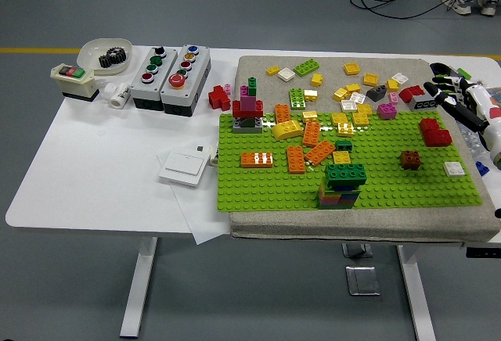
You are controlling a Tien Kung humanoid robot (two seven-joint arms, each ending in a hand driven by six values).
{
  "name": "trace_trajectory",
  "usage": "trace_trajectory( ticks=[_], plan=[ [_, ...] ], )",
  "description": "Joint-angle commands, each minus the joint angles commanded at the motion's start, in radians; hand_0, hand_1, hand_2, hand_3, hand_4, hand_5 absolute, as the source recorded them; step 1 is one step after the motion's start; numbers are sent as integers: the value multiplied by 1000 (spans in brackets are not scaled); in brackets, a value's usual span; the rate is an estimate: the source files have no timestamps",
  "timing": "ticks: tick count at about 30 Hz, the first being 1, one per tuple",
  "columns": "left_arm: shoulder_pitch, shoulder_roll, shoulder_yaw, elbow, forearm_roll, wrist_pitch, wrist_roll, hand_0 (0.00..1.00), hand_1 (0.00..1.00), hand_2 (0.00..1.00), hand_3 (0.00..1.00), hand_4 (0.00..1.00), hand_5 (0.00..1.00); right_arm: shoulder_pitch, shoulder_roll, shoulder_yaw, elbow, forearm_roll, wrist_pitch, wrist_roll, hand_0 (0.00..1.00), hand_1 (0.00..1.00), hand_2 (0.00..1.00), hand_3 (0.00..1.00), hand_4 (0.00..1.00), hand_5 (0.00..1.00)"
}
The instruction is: Pick up the brick,pile it on top of brick,press brick,pick up the brick,pile it on top of brick,press brick
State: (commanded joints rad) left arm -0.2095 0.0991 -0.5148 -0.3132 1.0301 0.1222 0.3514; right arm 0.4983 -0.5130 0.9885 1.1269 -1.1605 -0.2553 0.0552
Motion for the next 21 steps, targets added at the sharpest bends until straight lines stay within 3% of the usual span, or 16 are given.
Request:
trace_trajectory(
  ticks=[21],
  plan=[
    [-7, -13, 62, 4, -113, 28, -28, 667, 713, 734, 589, 675, 660, 1, 0, -2, -1, -7, 1, -5, 780, 754, 787, 781, 974, 897]
  ],
)
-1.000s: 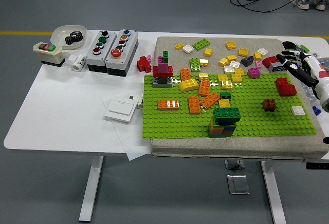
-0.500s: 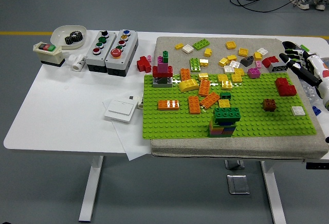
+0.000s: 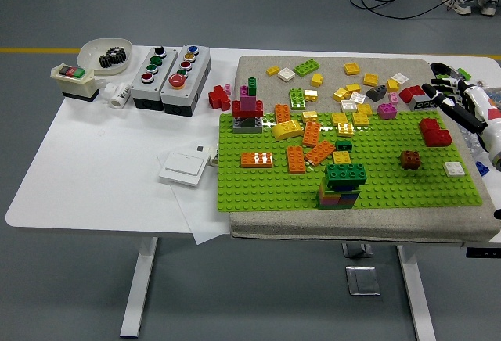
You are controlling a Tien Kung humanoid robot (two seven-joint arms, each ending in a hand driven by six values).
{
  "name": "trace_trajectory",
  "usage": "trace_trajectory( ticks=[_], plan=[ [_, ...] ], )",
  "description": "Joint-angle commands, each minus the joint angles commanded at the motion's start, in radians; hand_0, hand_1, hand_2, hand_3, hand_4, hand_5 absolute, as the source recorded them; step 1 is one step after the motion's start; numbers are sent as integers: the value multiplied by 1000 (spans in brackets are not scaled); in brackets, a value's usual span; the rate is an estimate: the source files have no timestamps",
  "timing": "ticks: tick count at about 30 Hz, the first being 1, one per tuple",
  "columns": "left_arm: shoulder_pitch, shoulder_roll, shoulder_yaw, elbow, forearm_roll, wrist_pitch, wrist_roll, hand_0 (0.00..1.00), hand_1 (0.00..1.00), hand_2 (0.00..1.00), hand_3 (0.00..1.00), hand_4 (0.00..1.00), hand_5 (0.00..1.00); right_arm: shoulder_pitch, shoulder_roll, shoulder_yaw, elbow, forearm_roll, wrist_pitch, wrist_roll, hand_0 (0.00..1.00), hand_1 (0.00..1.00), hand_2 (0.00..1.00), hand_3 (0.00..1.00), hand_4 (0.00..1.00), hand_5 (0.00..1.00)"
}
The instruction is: Pick up the brick,pile it on top of brick,press brick,pick up the brick,pile it on top of brick,press brick
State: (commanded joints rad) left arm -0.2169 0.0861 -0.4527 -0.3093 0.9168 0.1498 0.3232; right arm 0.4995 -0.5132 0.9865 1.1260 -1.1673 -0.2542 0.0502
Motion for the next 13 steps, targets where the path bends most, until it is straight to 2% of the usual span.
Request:
trace_trajectory(
  ticks=[13],
  plan=[
    [-1, -4, 16, 3, -32, 8, -9, 668, 713, 734, 589, 676, 662, 3, -4, -5, -10, -10, -8, -6, 751, 730, 779, 780, 970, 898]
  ],
)
